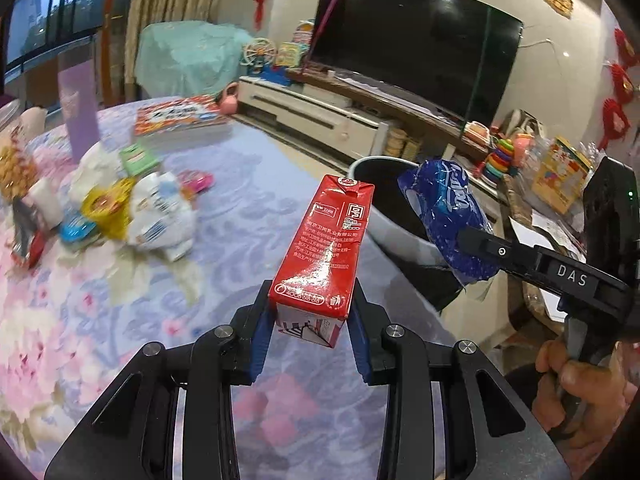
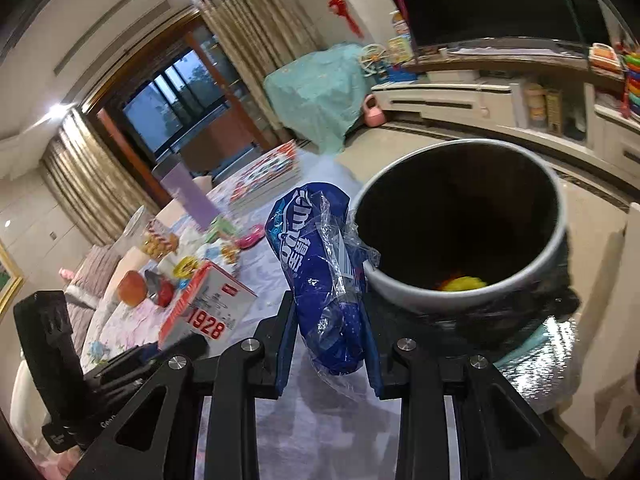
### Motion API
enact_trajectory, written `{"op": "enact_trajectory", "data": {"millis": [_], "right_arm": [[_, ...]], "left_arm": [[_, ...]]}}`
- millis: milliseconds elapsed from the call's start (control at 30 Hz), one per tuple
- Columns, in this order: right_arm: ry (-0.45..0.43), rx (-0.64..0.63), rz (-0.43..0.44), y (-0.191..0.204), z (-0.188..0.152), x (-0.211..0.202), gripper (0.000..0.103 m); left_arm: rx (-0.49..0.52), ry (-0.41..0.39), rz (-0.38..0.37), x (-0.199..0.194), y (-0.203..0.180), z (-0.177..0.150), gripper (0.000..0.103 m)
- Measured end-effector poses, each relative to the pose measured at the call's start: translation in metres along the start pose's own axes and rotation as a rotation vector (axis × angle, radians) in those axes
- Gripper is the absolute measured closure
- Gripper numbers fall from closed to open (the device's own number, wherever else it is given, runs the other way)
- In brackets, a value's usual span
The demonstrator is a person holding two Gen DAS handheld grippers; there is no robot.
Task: Collect trash
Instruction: 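Carry the carton and blue bag over the bin and open both grippers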
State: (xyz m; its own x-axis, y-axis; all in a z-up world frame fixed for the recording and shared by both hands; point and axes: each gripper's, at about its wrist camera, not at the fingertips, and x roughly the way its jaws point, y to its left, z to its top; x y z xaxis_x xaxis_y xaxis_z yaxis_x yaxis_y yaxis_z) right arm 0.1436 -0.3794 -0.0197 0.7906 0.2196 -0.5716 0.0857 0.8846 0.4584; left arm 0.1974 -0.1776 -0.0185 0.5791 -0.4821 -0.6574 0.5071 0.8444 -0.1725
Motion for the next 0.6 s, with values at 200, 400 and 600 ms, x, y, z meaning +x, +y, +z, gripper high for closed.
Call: {"op": "enact_trajectory", "data": {"millis": [200,400,600], "right_arm": [[-0.029,0.022,-0.039,-0.022,0.009,-0.012,0.073],[-0.041,0.042,-0.069,-0.038,0.018,-0.015,0.073],[-0.049,0.06,-0.091,-0.052,0.027,-0.016,0.073]], "left_arm": [[0.035,0.0,-0.019,0.011,-0.023,0.013,0.07],[0.07,-0.005,-0.029,0.021,-0.043,0.027,0.07],[0.096,0.001,-0.032,0.034,-0.054,0.039,0.07]]}}
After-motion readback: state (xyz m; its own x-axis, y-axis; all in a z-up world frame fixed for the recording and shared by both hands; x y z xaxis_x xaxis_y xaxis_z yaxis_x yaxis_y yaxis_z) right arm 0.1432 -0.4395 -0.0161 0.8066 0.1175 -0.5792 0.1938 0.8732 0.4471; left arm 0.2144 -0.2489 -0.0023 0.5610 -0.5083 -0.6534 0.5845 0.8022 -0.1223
